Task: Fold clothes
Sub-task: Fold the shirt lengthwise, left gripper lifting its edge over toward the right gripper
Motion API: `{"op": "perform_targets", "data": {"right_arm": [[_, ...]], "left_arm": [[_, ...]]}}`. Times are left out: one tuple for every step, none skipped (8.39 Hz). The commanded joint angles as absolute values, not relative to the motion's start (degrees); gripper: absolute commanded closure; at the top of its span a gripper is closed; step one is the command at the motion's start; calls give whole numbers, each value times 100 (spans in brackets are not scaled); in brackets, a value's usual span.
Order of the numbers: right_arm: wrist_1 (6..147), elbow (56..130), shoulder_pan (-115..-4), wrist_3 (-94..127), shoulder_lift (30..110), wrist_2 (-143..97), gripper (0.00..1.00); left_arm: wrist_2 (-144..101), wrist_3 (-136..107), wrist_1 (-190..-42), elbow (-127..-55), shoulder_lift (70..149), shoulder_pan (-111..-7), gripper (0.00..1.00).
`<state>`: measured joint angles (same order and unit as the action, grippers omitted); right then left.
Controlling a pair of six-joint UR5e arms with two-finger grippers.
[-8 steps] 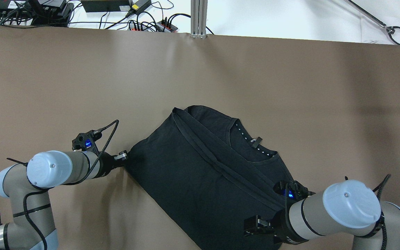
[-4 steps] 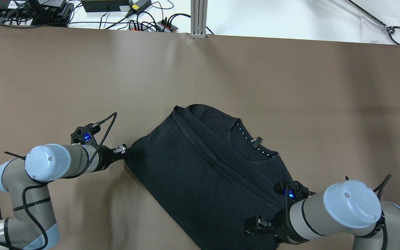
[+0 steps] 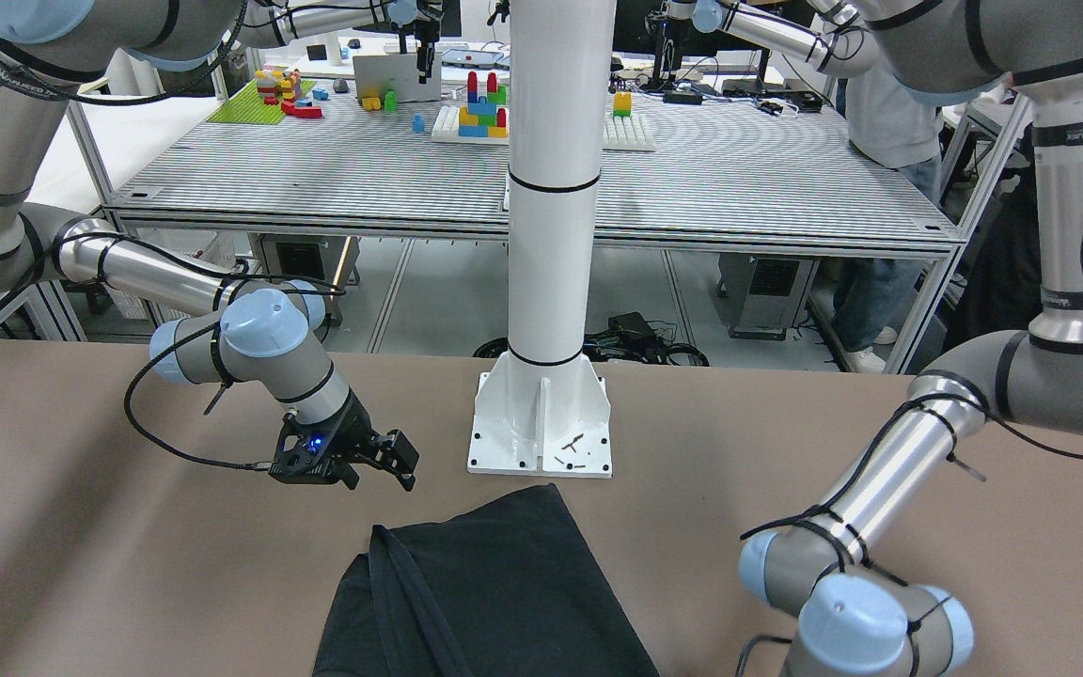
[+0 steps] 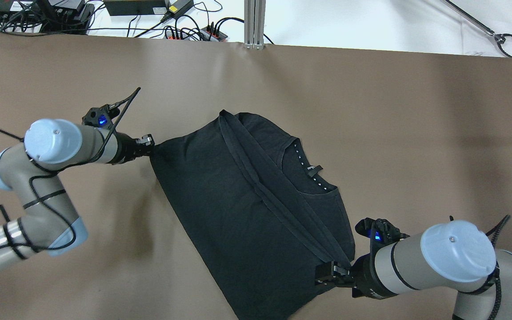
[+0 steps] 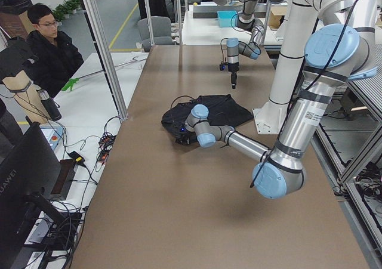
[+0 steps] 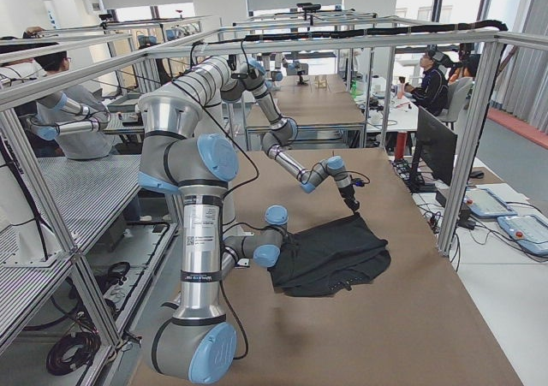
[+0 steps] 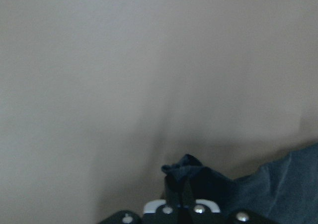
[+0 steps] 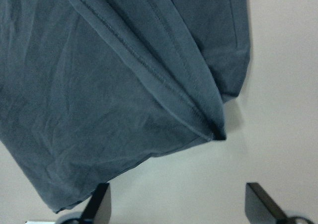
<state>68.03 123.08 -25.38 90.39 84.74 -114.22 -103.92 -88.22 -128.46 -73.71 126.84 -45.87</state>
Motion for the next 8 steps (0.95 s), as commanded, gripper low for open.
{"op": "perform_targets", "data": {"right_arm": [[6812, 12296, -2566, 9018, 8394, -10831, 5], [6899, 12278, -2558, 9018, 8367, -10558, 5], [6926, 12270, -2566, 9018, 8367, -10469, 5], [6934, 12235, -2549, 9018, 8367, -10294, 5], [6935, 12208, -2531, 9018, 8358, -10179, 5], [6926, 12199, -2514, 9018, 8332, -10099, 5], [6943, 12191, -2531, 9018, 8210, -10064, 5], [7213, 12086, -2583, 9009, 7861, -10055, 16]], "left_arm": [[-10433, -8492, -12893, -4762, 14952, -4895, 100], [-10372, -8247, -12902, -4503, 15194, -4922, 100], [-10345, -7974, -12955, -4483, 15205, -4922, 99], [-10206, -7789, -13120, -4343, 15196, -4913, 86], [-10178, -7752, -13226, -4333, 15179, -4896, 33], [-10056, -7752, -13228, -4385, 15179, -4869, 6], [-10029, -7752, -13228, -4438, 15144, -4869, 6], [-10028, -7717, -13228, -4656, 14996, -4878, 6]]}}
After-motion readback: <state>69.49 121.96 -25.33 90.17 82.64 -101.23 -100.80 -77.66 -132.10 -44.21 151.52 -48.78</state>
